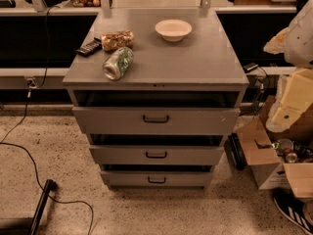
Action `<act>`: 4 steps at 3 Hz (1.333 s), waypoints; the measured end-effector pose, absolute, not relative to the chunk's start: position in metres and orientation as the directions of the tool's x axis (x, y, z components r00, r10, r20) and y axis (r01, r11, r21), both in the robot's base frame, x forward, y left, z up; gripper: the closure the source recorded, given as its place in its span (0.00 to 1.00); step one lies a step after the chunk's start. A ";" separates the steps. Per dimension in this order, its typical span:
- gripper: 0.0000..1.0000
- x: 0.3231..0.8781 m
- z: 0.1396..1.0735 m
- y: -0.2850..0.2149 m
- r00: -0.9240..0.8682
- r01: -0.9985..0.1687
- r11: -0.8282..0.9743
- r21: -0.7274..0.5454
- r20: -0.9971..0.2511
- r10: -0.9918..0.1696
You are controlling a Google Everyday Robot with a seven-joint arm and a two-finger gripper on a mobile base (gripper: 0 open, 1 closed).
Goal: Open middle drawer
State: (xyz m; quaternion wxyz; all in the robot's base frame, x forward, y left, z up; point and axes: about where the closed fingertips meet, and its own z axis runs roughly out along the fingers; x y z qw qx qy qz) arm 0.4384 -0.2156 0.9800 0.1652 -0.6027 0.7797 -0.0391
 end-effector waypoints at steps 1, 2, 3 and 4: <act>0.00 0.440 0.975 -0.214 -0.214 -0.930 0.266 -0.256 -0.214 -0.953; 0.00 0.455 0.934 -0.201 -0.174 -0.949 0.227 -0.218 -0.240 -0.955; 0.00 0.449 0.876 -0.176 -0.069 -0.972 0.135 -0.194 -0.313 -0.947; 0.00 0.451 0.857 -0.174 -0.003 -0.969 0.079 -0.234 -0.308 -0.951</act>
Offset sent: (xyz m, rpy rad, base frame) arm 0.0359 0.0285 -0.1025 0.0819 0.0896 0.1183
